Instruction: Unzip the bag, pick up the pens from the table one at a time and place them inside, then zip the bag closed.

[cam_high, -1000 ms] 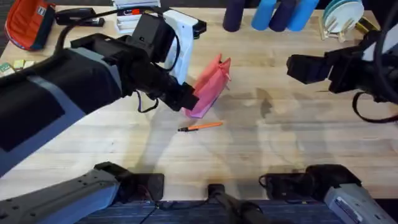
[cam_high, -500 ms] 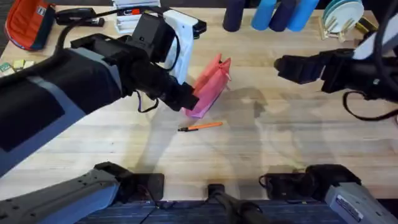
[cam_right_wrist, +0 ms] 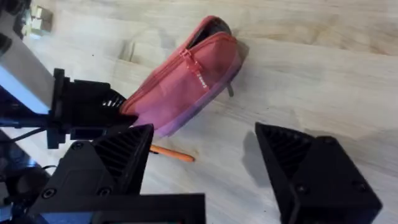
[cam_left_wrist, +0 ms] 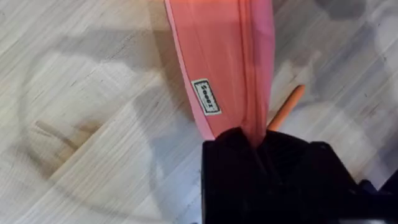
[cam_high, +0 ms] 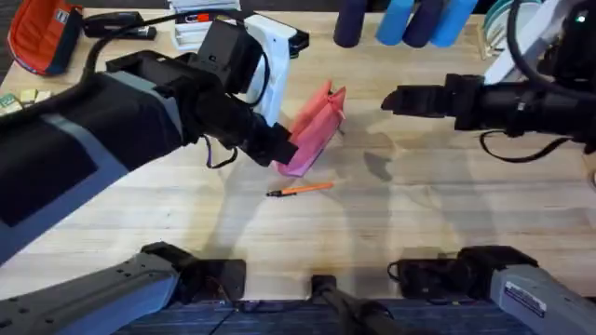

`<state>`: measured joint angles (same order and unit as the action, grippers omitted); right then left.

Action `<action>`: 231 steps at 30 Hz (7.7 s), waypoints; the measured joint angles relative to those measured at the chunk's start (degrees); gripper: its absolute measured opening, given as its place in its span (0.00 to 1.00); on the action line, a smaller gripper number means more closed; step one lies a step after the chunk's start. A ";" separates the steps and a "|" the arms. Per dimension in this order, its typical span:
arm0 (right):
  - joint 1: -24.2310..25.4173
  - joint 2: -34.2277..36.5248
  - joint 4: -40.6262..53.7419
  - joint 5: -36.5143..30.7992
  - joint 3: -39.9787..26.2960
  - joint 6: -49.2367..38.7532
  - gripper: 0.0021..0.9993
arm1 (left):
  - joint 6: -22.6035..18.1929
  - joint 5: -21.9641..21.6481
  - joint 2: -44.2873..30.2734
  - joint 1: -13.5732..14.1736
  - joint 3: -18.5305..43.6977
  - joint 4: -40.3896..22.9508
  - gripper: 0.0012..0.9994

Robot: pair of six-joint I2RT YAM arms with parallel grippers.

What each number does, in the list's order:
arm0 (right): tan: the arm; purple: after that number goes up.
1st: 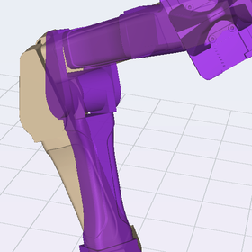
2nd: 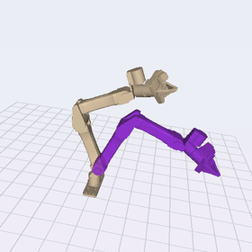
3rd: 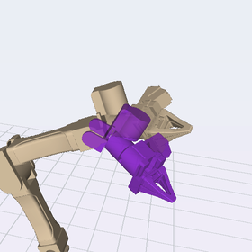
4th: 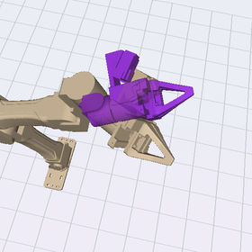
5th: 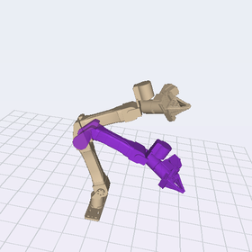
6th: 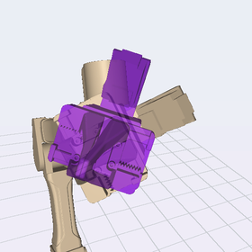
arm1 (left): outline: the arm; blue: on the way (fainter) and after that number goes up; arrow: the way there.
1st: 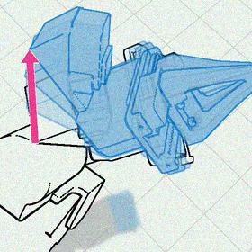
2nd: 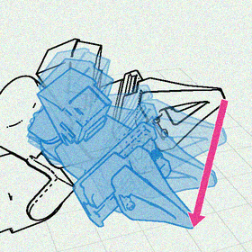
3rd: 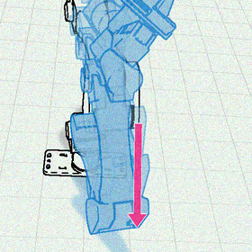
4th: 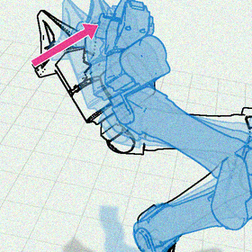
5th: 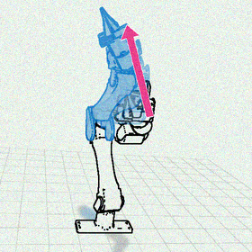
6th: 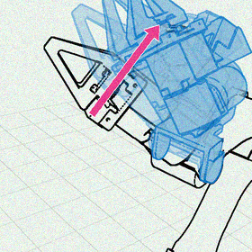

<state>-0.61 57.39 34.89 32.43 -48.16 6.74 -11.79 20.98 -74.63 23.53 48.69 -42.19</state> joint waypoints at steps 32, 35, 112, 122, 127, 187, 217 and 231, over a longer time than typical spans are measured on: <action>-7.22 6.75 -9.21 1.05 0.00 6.60 1.00 | 0.00 0.00 0.00 0.00 0.00 -0.04 0.04; -8.39 9.36 -11.20 1.04 0.00 6.69 1.00 | 0.00 -0.01 0.00 0.00 0.00 -0.20 0.04; -16.10 29.98 -30.57 -4.16 -0.02 9.97 0.09 | 0.00 -0.07 0.00 0.00 0.00 -0.22 0.04; -16.10 27.93 -30.10 -4.24 -0.02 9.97 0.06 | 0.00 -0.03 0.00 0.00 0.00 -0.44 0.04; -16.10 26.51 -29.61 -4.47 -0.02 9.97 0.03 | 0.00 -0.01 0.00 0.00 0.00 -0.42 0.04; -35.38 18.77 -28.38 -16.40 -1.95 14.47 0.03 | 0.00 -0.03 0.00 0.13 -2.04 -0.36 0.04; -20.12 13.11 -25.65 -12.99 -1.22 14.25 1.00 | 0.00 1.06 0.00 0.22 -1.81 2.84 0.04; -28.50 13.11 -20.87 -27.55 -1.22 16.53 1.00 | 0.00 1.08 0.00 0.22 -1.81 3.02 0.04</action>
<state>-29.11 70.50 14.01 4.89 -49.39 23.27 -11.79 22.06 -74.63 23.75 46.87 -39.17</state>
